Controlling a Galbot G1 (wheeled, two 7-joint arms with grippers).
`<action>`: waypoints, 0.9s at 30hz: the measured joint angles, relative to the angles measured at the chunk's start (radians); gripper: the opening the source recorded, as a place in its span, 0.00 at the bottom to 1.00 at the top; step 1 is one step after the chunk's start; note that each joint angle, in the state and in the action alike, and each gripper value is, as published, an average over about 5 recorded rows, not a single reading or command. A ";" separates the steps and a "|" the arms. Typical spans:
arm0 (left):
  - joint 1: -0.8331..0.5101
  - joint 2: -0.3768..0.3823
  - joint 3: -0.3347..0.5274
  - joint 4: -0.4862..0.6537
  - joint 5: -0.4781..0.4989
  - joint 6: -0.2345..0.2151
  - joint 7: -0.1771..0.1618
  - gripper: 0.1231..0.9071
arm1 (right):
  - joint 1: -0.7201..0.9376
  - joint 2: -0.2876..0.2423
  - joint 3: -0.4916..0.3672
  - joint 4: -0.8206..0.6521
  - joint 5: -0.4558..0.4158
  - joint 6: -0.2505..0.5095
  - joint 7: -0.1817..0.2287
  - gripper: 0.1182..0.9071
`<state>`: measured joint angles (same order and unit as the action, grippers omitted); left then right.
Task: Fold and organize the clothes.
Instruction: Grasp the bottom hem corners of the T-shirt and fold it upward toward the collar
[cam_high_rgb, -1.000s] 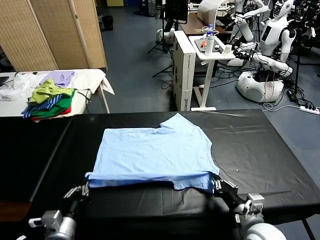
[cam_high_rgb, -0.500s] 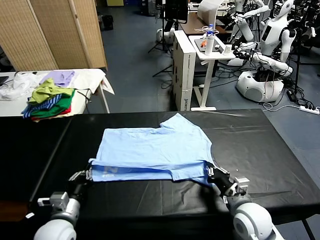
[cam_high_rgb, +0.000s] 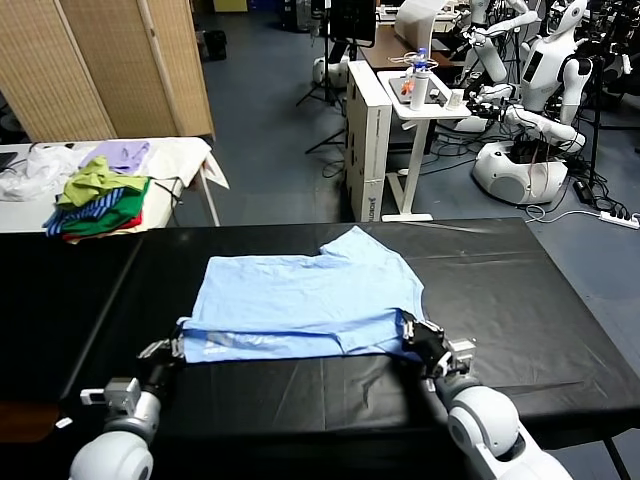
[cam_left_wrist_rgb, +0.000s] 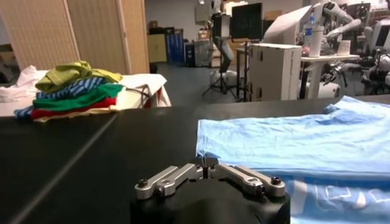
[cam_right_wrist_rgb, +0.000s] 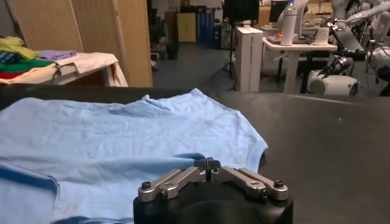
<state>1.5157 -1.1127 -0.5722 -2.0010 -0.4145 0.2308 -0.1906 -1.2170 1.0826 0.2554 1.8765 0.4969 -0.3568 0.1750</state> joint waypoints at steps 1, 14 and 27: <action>-0.003 0.003 0.002 0.003 0.000 0.000 0.000 0.03 | 0.000 0.001 0.000 0.000 0.000 0.000 0.000 0.03; -0.039 0.020 0.030 0.030 -0.003 0.012 0.000 0.03 | -0.047 -0.014 0.047 0.068 0.064 -0.085 -0.031 0.29; 0.027 -0.007 0.001 -0.023 0.002 0.056 0.021 0.85 | -0.226 -0.049 0.182 0.226 0.068 -0.108 -0.081 1.00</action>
<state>1.5422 -1.1196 -0.5714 -2.0238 -0.4121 0.2865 -0.1697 -1.4433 1.0333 0.4375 2.1023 0.5653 -0.4653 0.0940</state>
